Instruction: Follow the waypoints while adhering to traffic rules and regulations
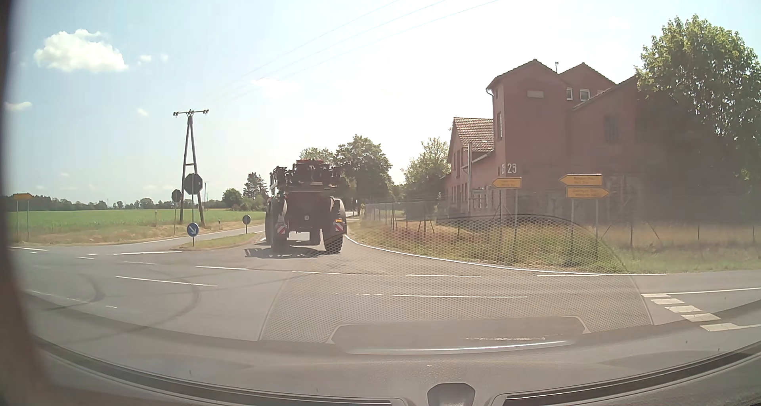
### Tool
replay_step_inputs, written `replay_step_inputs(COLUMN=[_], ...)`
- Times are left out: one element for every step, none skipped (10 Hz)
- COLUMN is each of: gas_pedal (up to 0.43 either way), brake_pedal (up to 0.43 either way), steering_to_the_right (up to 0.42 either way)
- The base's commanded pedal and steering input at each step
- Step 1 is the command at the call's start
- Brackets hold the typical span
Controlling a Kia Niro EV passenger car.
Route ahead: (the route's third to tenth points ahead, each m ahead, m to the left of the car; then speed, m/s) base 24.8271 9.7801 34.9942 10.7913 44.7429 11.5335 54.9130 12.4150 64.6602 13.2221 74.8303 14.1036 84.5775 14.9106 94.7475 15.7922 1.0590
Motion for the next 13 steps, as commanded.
replay_step_inputs(gas_pedal=[0.268, 0.287, 0.299, 0.311, 0.311, 0.319, 0.331, 0.339, 0.339, 0.35, 0.358, 0.37, 0.37], brake_pedal=[0.006, 0.006, 0.006, 0.006, 0.006, 0.006, 0.006, 0.006, 0.006, 0.006, 0.006, 0.006, 0.006], steering_to_the_right=[-0.059, -0.054, -0.048, -0.041, -0.041, -0.047, -0.06, -0.074, -0.086, -0.094, -0.098, -0.1, -0.1])
